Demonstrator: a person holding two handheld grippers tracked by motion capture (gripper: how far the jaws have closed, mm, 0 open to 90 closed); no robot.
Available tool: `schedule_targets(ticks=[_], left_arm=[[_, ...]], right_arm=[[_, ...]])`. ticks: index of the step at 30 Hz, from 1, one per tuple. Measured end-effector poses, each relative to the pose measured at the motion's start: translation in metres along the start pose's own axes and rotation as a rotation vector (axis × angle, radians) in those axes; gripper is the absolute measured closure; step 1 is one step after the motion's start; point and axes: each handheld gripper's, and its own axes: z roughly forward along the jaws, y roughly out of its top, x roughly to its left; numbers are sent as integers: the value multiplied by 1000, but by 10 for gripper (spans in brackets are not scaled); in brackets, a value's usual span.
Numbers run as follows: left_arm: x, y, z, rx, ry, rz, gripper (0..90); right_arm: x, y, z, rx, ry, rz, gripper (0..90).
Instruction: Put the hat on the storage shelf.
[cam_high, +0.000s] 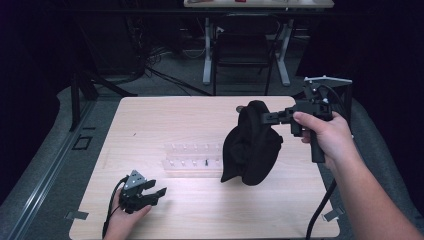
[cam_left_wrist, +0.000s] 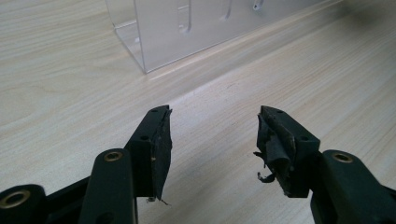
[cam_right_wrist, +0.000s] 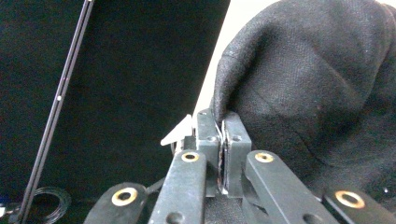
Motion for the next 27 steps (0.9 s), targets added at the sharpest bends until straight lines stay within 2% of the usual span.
schedule_targets(ticks=[4, 10, 19, 27], left_arm=[[1, 0, -1, 0, 0, -2, 450], [1, 1, -1, 5, -2, 3, 450], [2, 1, -2, 1, -8, 2, 450], [2, 1, -2, -2, -9, -2, 450]], right_arm=[[2, 4, 9, -8, 8, 7, 882], [8, 13, 26, 2, 4, -8, 882], [16, 26, 50, 11, -22, -32, 882], [15, 37, 60, 4, -33, -27, 882]])
